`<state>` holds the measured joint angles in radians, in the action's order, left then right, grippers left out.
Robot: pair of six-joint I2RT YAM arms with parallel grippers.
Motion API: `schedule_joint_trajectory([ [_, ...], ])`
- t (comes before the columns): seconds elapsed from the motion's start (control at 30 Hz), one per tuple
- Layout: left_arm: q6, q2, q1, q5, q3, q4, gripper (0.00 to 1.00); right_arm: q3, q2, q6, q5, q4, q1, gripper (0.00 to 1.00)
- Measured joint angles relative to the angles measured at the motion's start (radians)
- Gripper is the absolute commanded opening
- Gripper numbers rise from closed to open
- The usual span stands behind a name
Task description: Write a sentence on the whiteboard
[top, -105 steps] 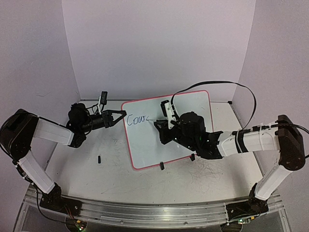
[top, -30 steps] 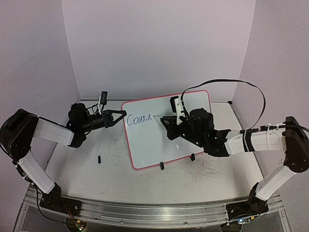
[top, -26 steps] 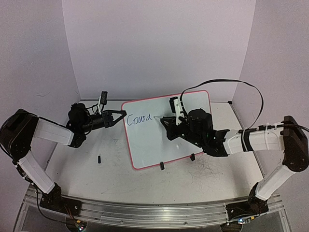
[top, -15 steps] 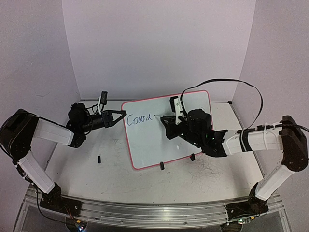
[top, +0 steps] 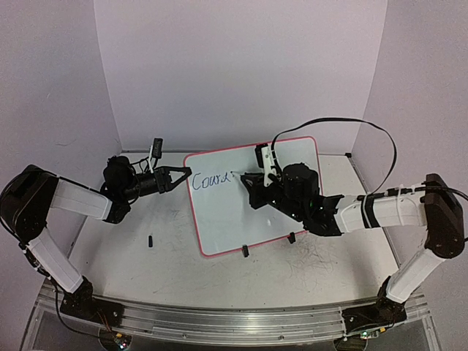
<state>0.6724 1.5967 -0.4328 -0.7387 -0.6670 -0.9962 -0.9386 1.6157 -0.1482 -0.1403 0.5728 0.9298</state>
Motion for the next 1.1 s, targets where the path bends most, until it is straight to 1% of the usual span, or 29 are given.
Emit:
schedule_joint_trajectory([
  [0.63,0.001,0.000,0.000,0.001,0.000,0.001,0.00,0.034,-0.002,-0.011,0.026,0.003,0.003,0.00],
  [1.1,0.003,0.000,0.000,0.001,0.000,0.001,0.00,0.047,-0.018,-0.011,-0.003,-0.008,0.007,0.00],
])
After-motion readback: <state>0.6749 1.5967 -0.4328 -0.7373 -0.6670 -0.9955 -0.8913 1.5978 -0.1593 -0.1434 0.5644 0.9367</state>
